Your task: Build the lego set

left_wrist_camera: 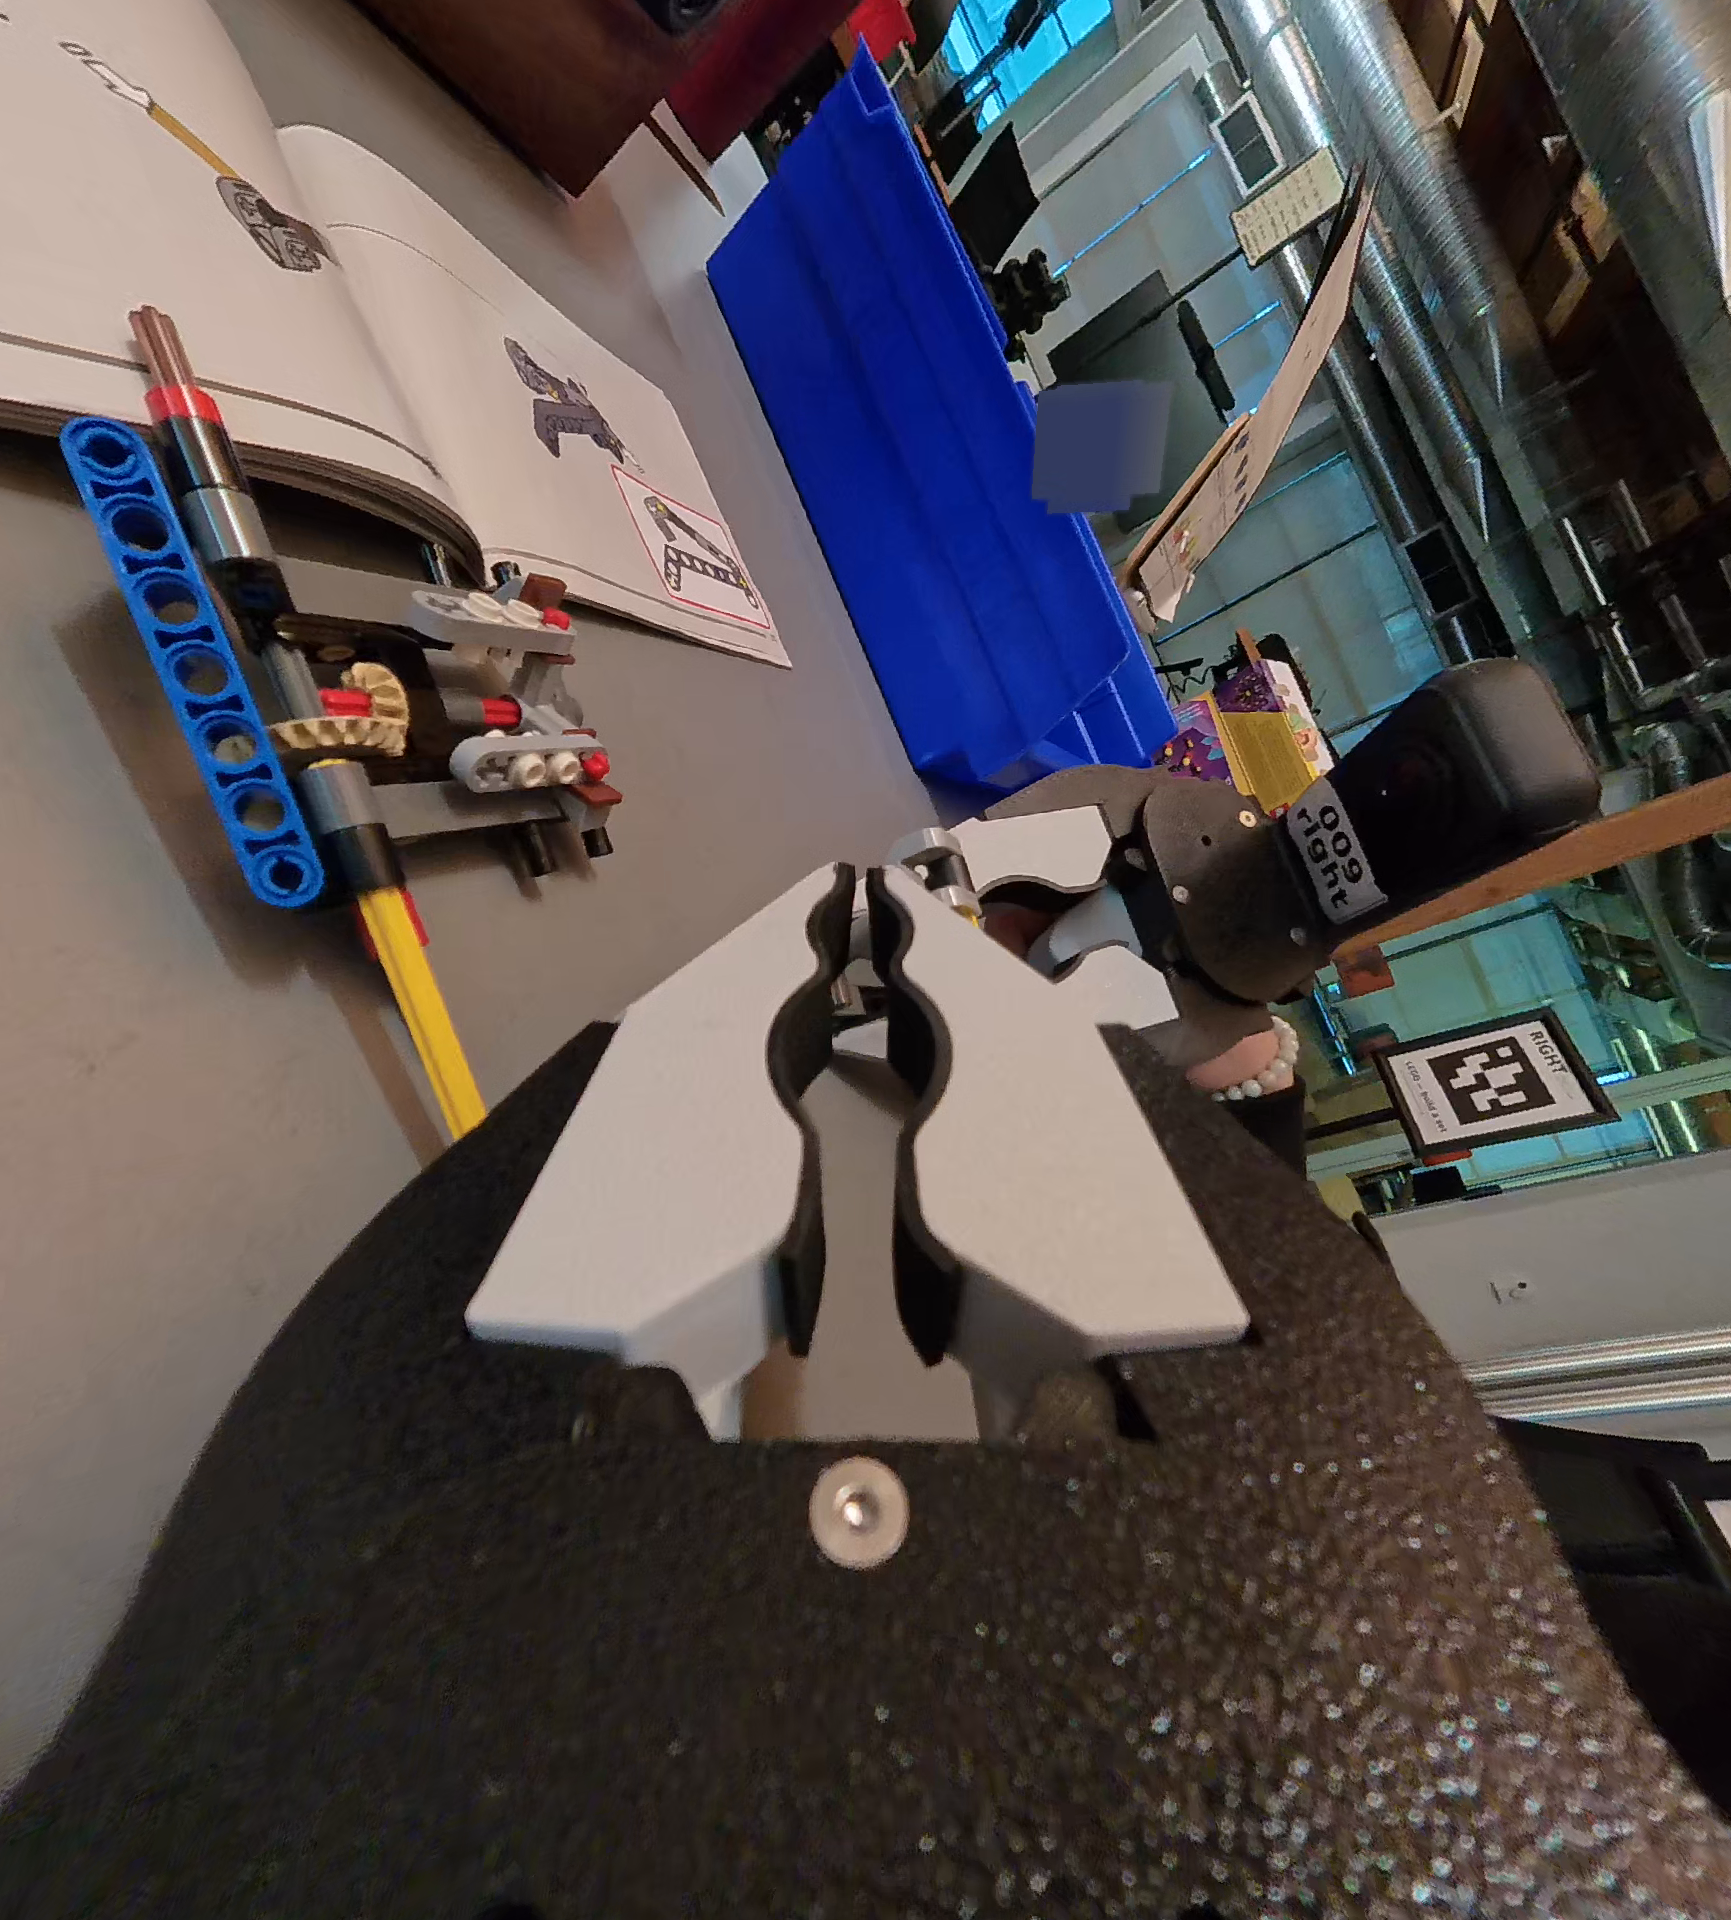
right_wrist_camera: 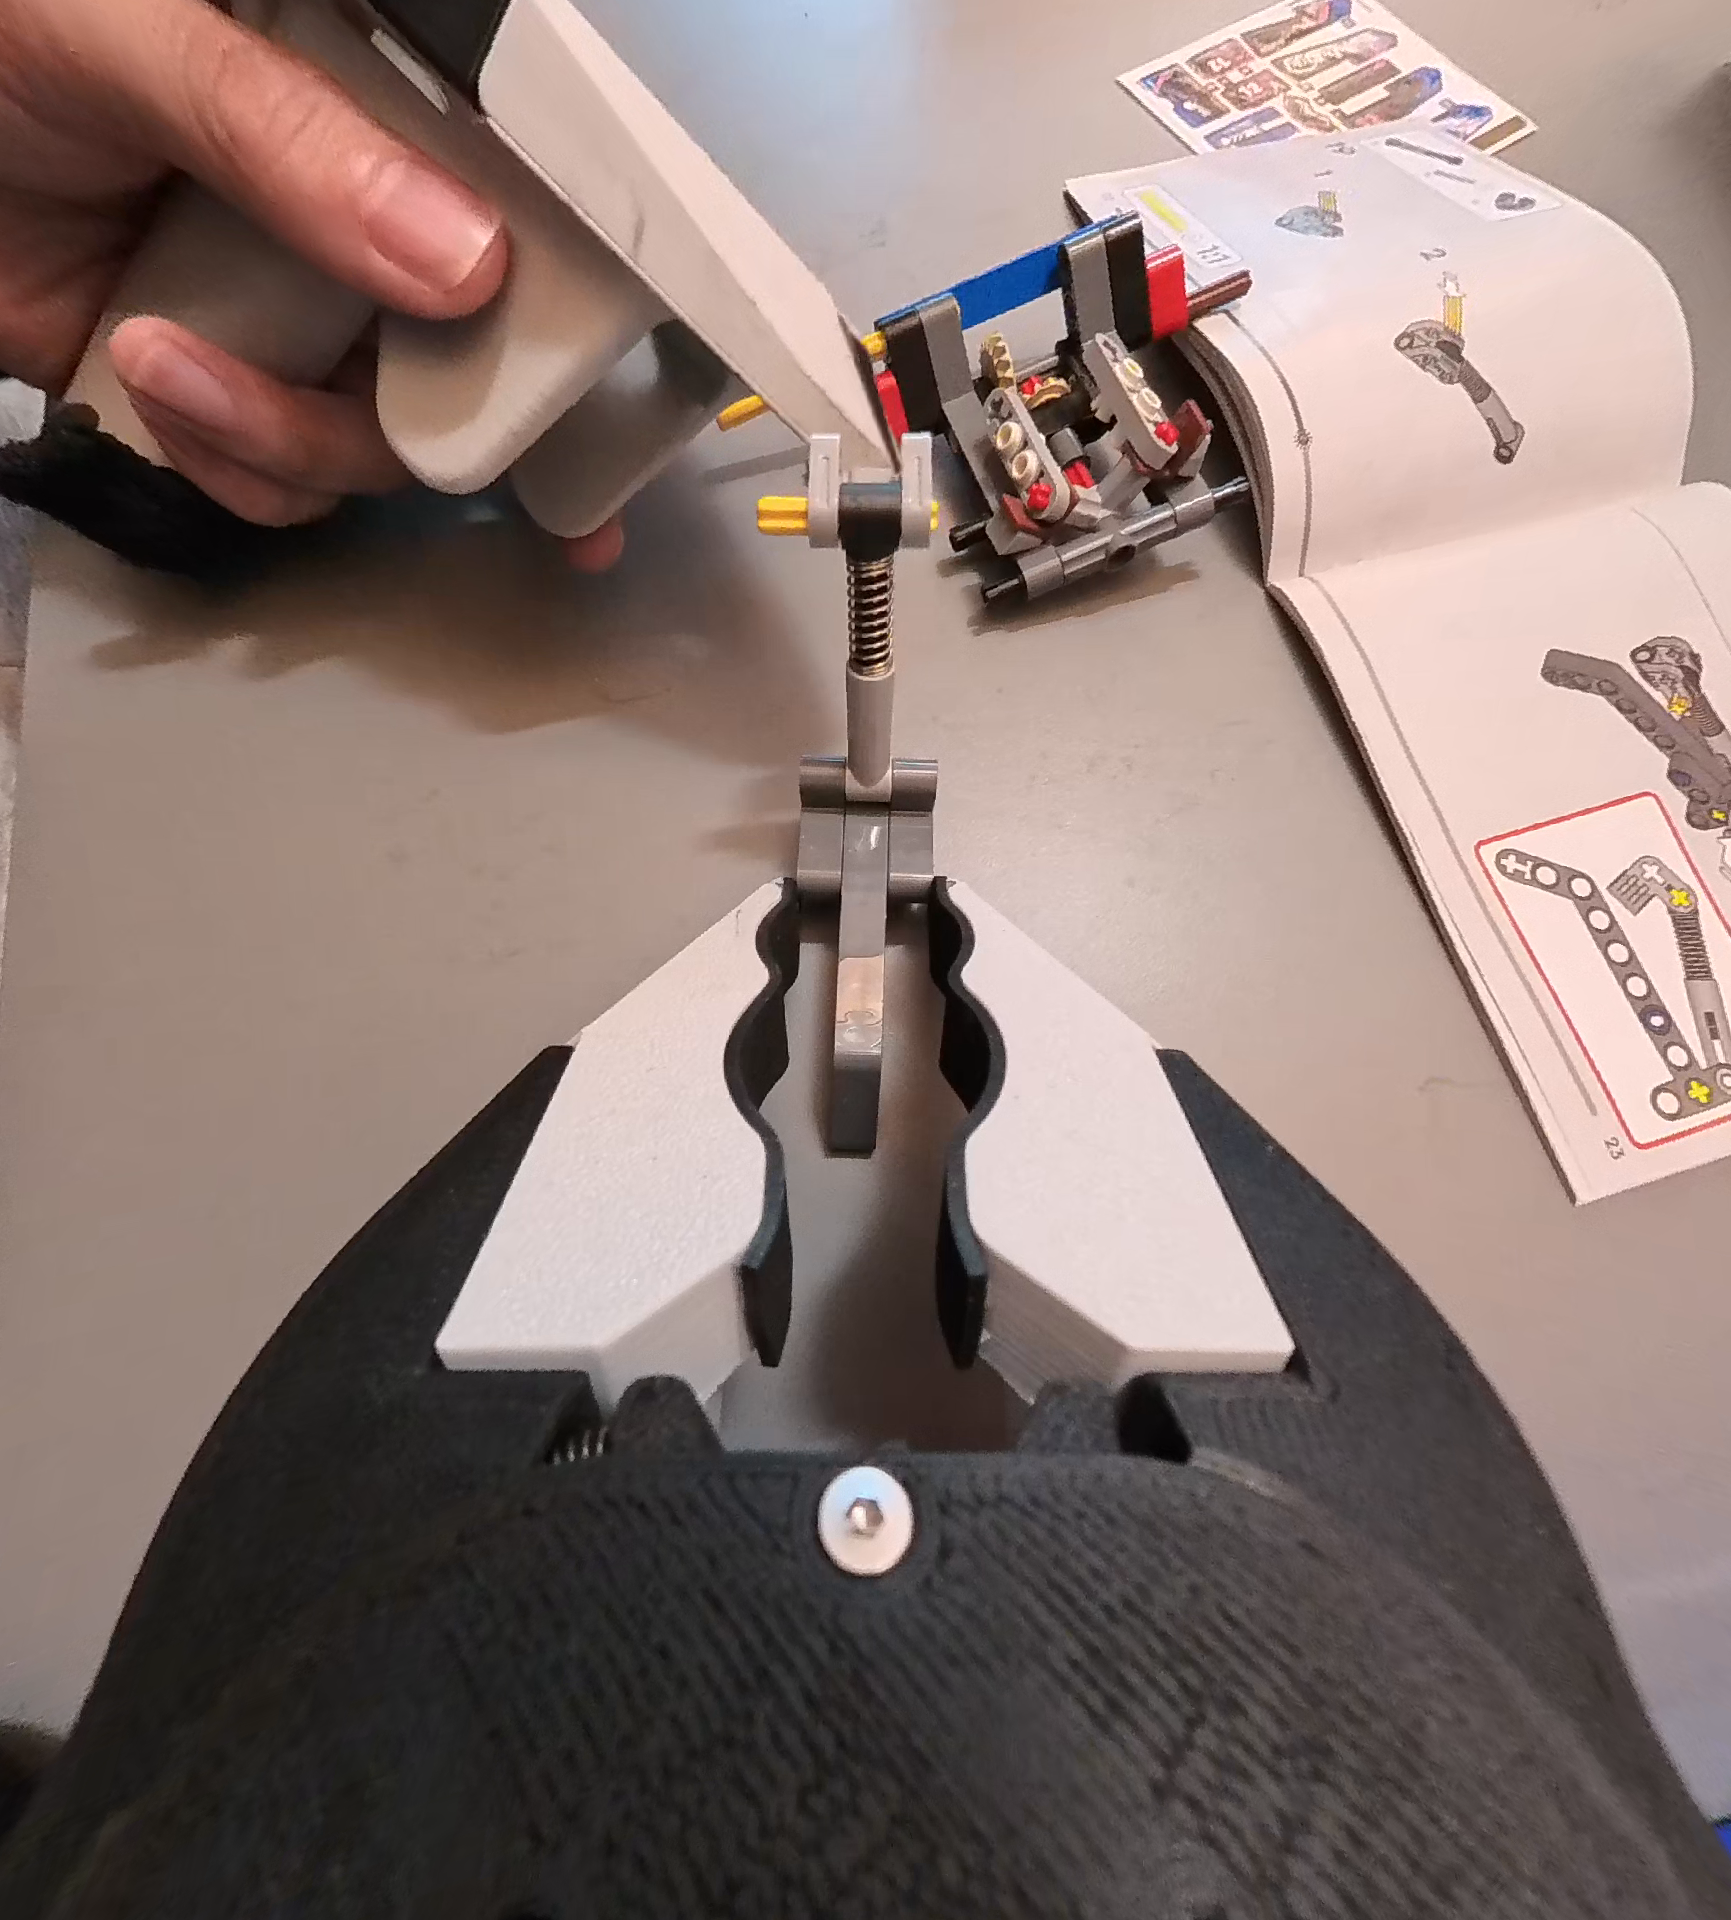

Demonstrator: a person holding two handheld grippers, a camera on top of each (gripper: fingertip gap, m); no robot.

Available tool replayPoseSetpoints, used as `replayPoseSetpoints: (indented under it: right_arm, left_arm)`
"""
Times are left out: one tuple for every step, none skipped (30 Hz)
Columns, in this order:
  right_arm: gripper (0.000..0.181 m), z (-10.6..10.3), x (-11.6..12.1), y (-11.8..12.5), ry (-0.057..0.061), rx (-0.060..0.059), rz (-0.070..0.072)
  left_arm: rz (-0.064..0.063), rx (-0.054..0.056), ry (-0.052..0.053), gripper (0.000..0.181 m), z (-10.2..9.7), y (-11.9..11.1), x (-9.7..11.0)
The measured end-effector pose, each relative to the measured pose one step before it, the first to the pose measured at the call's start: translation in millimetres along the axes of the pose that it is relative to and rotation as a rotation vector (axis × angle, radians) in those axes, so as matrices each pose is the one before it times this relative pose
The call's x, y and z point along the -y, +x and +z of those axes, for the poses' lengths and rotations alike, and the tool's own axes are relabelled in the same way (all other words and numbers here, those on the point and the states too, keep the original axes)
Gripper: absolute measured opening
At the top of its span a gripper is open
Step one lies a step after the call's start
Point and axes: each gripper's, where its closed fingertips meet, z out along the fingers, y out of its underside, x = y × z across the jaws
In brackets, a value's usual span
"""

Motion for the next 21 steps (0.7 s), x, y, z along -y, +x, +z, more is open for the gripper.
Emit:
replayPoseSetpoints:
  right_arm:
    - [0.023,0.00,-0.01,0.00,-0.0001,0.0000,0.0000]
    - [0.023,0.02,-0.12,0.06,-0.0001,0.0003,0.0005]
    - [0.023,-0.04,-0.04,-0.07,0.0000,0.0008,0.0012]
    - [0.023,-0.01,-0.01,-0.02,0.0000,0.0009,0.0015]
    - [0.023,0.02,0.00,-0.06,-0.0002,0.0007,0.0008]
    - [0.023,-0.05,-0.05,0.05,-0.0001,0.0004,0.0004]
    - [0.023,0.05,-0.10,-0.07,-0.0002,0.0003,0.0004]
    - [0.023,0.02,0.01,-0.01,-0.0001,0.0002,0.0010]
    - [0.023,0.05,0.03,-0.01,-0.0002,0.0005,0.0019]
    - [0.023,0.05,0.04,0.04,-0.0001,0.0000,0.0022]
    - [0.023,0.08,0.06,0.10,-0.0002,0.0001,0.0023]
    - [0.023,0.05,0.04,0.00,-0.0001,0.0001,0.0023]
    - [0.023,0.19,0.02,0.00,-0.0001,-0.0001,0.0022]
    - [0.023,0.04,0.02,0.02,-0.0002,0.0004,0.0016]
    - [0.023,0.02,0.01,0.03,-0.0001,0.0001,0.0007]
    - [0.023,0.00,0.00,-0.09,-0.0001,-0.0007,-0.0005]
    - [0.023,-0.04,-0.04,0.10,-0.0001,-0.0009,-0.0009]
    - [0.023,0.03,0.01,0.03,-0.0001,-0.0009,-0.0006]
    - [0.023,-0.01,-0.03,-0.05,-0.0002,-0.0007,-0.0010]
    - [0.023,0.01,-0.02,-0.03,-0.0004,-0.0004,-0.0007]
    - [0.023,-0.02,-0.04,-0.09,-0.0003,0.0005,0.0003]
  left_arm:
    - [0.0043,0.0030,-0.0034,0.000,-0.44,-0.47,0.01]
    - [0.0083,0.0059,-0.0001,0.000,-0.76,-0.83,0.53]
    - [0.0124,0.0086,0.0025,0.000,-0.93,-1.07,1.07]
    - [0.0131,0.0078,0.0023,0.000,-0.86,-0.88,1.22]
    - [0.0095,0.0024,0.0002,0.000,-0.71,-0.07,0.94]
    - [0.0045,-0.0027,-0.0012,0.000,-0.45,0.66,0.78]
    - [0.0020,-0.0041,-0.0017,0.000,-0.13,1.08,0.42]
    - [0.0025,-0.0036,-0.0025,0.000,0.20,1.25,0.06]
    - [0.0049,-0.0017,-0.0019,0.000,0.55,1.30,-0.07]
    - [0.0076,0.0003,-0.0023,0.000,0.85,1.15,-0.59]
    - [0.0094,0.0008,-0.0056,0.000,1.22,1.03,-1.12]
    - [0.0101,0.0014,-0.0088,0.000,1.40,0.90,-1.72]
    - [0.0085,0.0013,-0.0092,0.000,1.77,0.81,-1.83]
    - [0.0046,-0.0012,-0.0086,0.000,2.03,1.12,-1.89]
    - [0.0030,-0.0041,-0.0104,0.000,2.35,1.58,-2.22]
    - [0.0058,-0.0036,-0.0126,0.000,2.47,1.72,-2.57]
    - [0.0093,-0.0012,-0.0125,0.000,2.60,1.40,-2.48]
    - [0.0098,0.0004,-0.0122,0.000,2.36,1.25,-2.45]
    - [0.0097,0.0004,-0.0113,0.000,2.07,1.15,-2.09]
    - [0.0103,0.0018,-0.0091,0.000,1.47,0.69,-1.61]
    - [0.0106,0.0055,-0.0055,0.000,0.73,-0.31,-0.93]
